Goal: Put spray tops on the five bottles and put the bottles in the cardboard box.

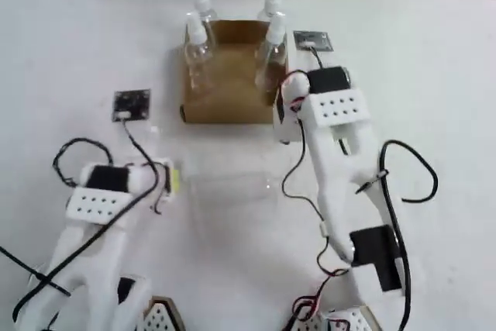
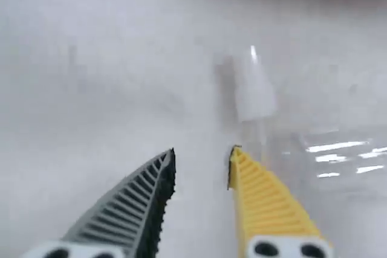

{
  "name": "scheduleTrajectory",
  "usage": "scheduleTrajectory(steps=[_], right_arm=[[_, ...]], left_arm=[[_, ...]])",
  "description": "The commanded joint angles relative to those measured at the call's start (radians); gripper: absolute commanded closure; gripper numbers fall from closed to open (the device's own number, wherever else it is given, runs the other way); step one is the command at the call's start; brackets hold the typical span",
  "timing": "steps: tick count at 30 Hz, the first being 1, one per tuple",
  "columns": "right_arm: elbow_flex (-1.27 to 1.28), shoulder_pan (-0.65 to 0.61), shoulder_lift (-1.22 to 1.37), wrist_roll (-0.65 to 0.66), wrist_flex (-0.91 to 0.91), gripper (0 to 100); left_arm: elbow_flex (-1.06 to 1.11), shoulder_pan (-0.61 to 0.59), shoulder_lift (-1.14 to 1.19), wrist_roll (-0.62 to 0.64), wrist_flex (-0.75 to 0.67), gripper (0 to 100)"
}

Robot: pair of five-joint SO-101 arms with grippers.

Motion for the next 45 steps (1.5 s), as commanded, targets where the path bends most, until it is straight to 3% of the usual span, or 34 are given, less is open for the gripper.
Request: scheduleTrajectory(steps=[1,5,9,14,28,30,34,37,41,45], right_arm=[[0.092,0.013,-0.107,0.009,-0.090,81.9],[0.132,0.007,-0.156,0.009,-0.117,81.9],[0.133,0.008,-0.163,0.014,-0.117,81.9],[0.135,0.005,-0.163,0.017,-0.117,81.9],[0.135,0.010,-0.163,0.014,-0.117,81.9],[0.146,0.012,-0.163,0.014,-0.120,81.9],[0.166,0.012,-0.163,0.011,-0.136,81.9],[0.176,0.013,-0.163,0.017,-0.136,81.9],[0.206,0.013,-0.173,0.018,-0.113,81.9],[0.219,-0.005,-0.185,0.018,-0.056,86.0]], left_arm=[[-0.055,0.150,0.024,0.146,-0.012,78],[-0.063,0.200,0.119,0.259,-0.084,74],[-0.107,0.156,0.260,0.290,-0.201,75],[-0.244,0.088,0.430,0.292,-0.183,75],[-0.361,0.097,0.684,0.331,-0.149,75],[-0.361,0.097,0.694,0.325,-0.180,79],[-0.361,0.097,0.711,0.281,-0.235,98],[-0.361,0.099,0.711,0.230,-0.238,95],[-0.354,0.097,0.708,0.222,-0.226,98],[-0.362,0.082,0.707,0.100,-0.192,98]])
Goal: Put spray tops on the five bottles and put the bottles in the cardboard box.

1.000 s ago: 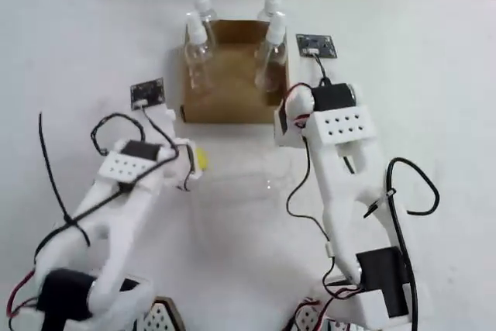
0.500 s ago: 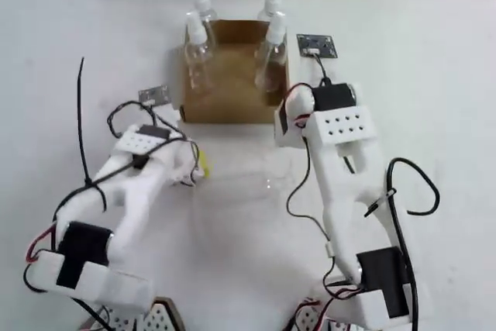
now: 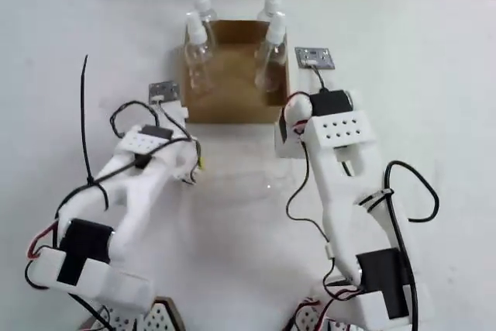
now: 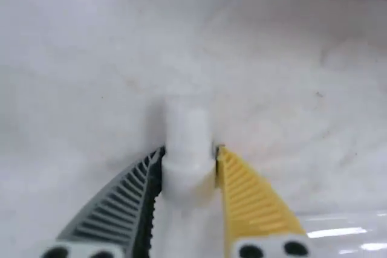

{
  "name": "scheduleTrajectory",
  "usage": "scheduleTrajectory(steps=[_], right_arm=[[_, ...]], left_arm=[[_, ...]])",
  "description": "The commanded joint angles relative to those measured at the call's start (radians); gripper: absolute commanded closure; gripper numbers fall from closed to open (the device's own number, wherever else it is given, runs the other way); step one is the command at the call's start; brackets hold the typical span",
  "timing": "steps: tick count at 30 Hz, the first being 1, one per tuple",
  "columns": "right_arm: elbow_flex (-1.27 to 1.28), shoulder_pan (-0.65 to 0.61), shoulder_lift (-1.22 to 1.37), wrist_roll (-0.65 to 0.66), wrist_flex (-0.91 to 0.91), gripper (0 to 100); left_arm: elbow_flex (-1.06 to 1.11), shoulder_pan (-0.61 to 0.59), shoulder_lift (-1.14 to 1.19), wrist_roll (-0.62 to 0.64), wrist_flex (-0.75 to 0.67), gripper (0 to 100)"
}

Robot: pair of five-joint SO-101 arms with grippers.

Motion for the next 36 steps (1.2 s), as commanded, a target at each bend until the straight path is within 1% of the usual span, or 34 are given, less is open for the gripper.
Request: scheduleTrajectory(steps=[1,3,5,6,8,10,12,13,15,18,21,23,26,30,33,36], right_arm=[[-0.005,-0.004,-0.064,0.011,0.048,88.9],[-0.005,-0.004,-0.093,0.025,0.076,94.0],[0.002,-0.008,-0.134,0.132,0.113,98.1],[0.005,-0.012,-0.159,0.176,0.139,98.5],[0.038,-0.012,-0.206,0.190,0.162,98.1],[0.114,-0.005,-0.248,0.201,0.130,98.1],[0.216,-0.004,-0.277,0.206,0.056,98.1],[0.272,-0.004,-0.289,0.230,0.016,98.1],[0.358,-0.005,-0.306,0.290,-0.042,98.1],[0.431,-0.004,-0.308,0.330,-0.084,98.1],[0.483,-0.004,-0.306,0.328,-0.150,98.1],[0.525,-0.005,-0.306,0.327,-0.219,98.1],[0.572,-0.012,-0.305,0.319,-0.294,98.1],[0.588,-0.007,-0.305,0.244,-0.354,98.1],[0.589,-0.004,-0.288,0.236,-0.375,98.1],[0.578,-0.004,-0.222,0.236,-0.395,98.1]], left_arm=[[-0.052,-0.031,-0.004,-0.137,0.028,98],[-0.052,-0.045,-0.004,-0.147,0.029,98],[-0.052,-0.054,-0.004,-0.149,0.029,98],[-0.052,-0.054,-0.004,-0.150,0.029,98],[-0.063,-0.054,-0.004,-0.155,0.034,98],[-0.077,-0.058,-0.004,-0.157,0.035,98],[-0.084,-0.047,-0.004,-0.157,0.031,98],[-0.084,-0.033,-0.004,-0.157,0.026,98],[-0.084,0.019,-0.004,-0.157,0.031,98],[-0.083,0.088,-0.004,-0.170,0.034,98],[-0.083,0.133,-0.004,-0.233,0.032,98],[-0.083,0.163,-0.008,-0.244,0.031,98],[-0.071,0.205,-0.061,-0.247,0.034,98],[0.011,0.295,-0.168,-0.247,0.026,98],[0.087,0.358,-0.248,-0.244,0.025,98],[0.147,0.392,-0.306,-0.242,0.018,98]])
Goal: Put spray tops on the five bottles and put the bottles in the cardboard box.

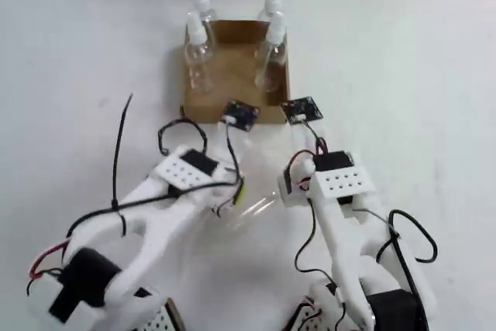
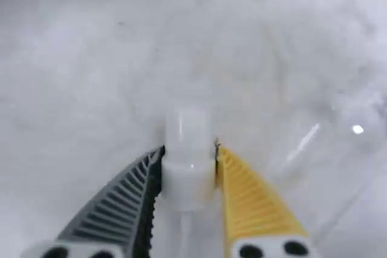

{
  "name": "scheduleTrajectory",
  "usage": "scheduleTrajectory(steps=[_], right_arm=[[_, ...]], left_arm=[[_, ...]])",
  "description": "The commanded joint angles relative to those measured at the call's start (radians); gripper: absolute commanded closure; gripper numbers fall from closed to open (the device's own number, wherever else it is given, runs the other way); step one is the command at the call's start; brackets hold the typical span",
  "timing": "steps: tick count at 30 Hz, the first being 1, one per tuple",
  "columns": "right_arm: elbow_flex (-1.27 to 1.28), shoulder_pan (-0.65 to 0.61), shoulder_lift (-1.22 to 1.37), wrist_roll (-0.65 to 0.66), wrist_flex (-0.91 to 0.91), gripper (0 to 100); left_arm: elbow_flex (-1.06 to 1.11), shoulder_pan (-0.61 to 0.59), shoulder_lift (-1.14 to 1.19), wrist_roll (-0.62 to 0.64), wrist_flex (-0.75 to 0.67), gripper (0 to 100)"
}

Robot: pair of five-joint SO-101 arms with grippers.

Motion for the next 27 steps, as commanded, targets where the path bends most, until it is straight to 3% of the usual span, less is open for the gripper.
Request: scheduleTrajectory(steps=[1,11,27], right_arm=[[-0.032,-0.002,0.061,-0.009,-0.018,98.1],[-0.167,0.012,0.197,-0.078,-0.007,98.1],[-0.199,-0.082,0.208,-0.132,-0.128,98.1]], left_arm=[[0.066,0.061,-0.128,-0.002,-0.021,98],[0.137,0.065,-0.151,-0.005,-0.051,98],[0.137,0.125,-0.153,-0.005,-0.002,98]])
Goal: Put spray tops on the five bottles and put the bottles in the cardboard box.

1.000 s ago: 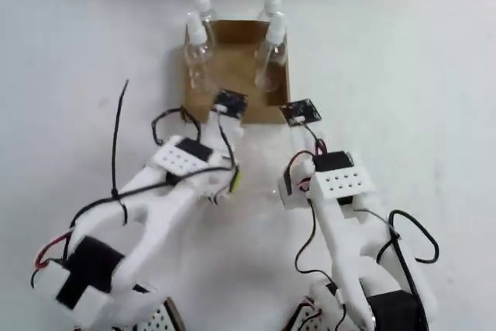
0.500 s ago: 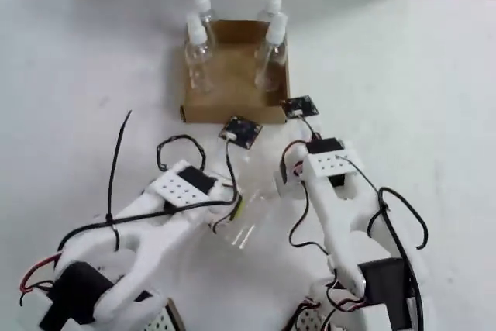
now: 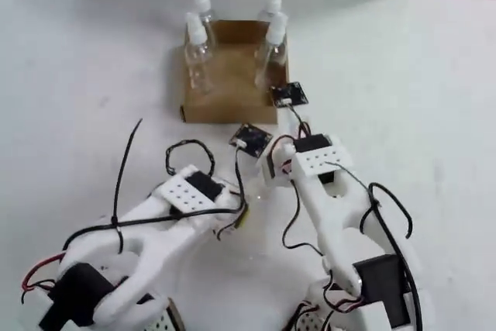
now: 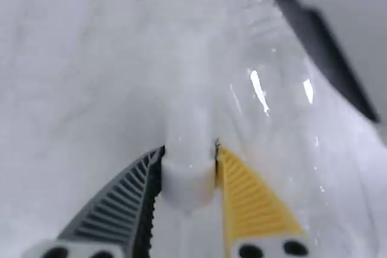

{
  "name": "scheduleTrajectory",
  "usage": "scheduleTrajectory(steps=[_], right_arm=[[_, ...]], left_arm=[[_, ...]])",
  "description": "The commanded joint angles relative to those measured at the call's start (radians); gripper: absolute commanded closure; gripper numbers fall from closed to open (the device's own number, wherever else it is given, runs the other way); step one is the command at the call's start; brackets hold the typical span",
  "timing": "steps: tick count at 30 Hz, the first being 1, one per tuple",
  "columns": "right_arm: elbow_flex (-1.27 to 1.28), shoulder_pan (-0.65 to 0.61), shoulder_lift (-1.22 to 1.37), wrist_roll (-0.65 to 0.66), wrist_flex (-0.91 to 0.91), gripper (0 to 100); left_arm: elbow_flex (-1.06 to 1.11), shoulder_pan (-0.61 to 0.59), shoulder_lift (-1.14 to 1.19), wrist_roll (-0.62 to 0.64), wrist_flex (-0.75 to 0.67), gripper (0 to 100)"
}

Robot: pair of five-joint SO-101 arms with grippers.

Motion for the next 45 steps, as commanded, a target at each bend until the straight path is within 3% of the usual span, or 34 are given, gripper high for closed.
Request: scheduleTrajectory(steps=[1,6,15,25,29,32,37,42,45], right_arm=[[-0.044,-0.007,-0.008,-0.011,-0.012,98.1],[-0.086,0.016,-0.051,-0.011,0.067,98.1],[-0.152,0.019,-0.239,-0.012,0.321,98.0],[-0.101,-0.252,-0.259,-0.020,0.246,98.0],[-0.098,-0.323,-0.259,-0.169,0.176,97.6],[-0.086,-0.326,-0.259,-0.199,0.176,90.1],[-0.058,-0.318,-0.259,-0.204,0.159,82.3],[-0.023,-0.378,-0.257,-0.414,0.068,81.7],[-0.020,-0.424,-0.257,-0.453,0.056,76.8]], left_arm=[[-0.009,0.012,-0.045,-0.008,0.009,98],[-0.014,-0.054,-0.047,-0.008,0.000,98],[-0.028,-0.455,-0.096,-0.002,-0.144,98],[-0.068,-0.627,-0.097,0.002,-0.169,98],[-0.100,-0.773,-0.094,0.003,-0.172,98],[-0.110,-0.851,-0.091,0.044,-0.175,98],[-0.110,-0.889,-0.091,0.094,-0.193,98],[-0.106,-0.881,-0.091,0.094,-0.213,98],[-0.103,-0.872,-0.091,0.094,-0.212,98]])
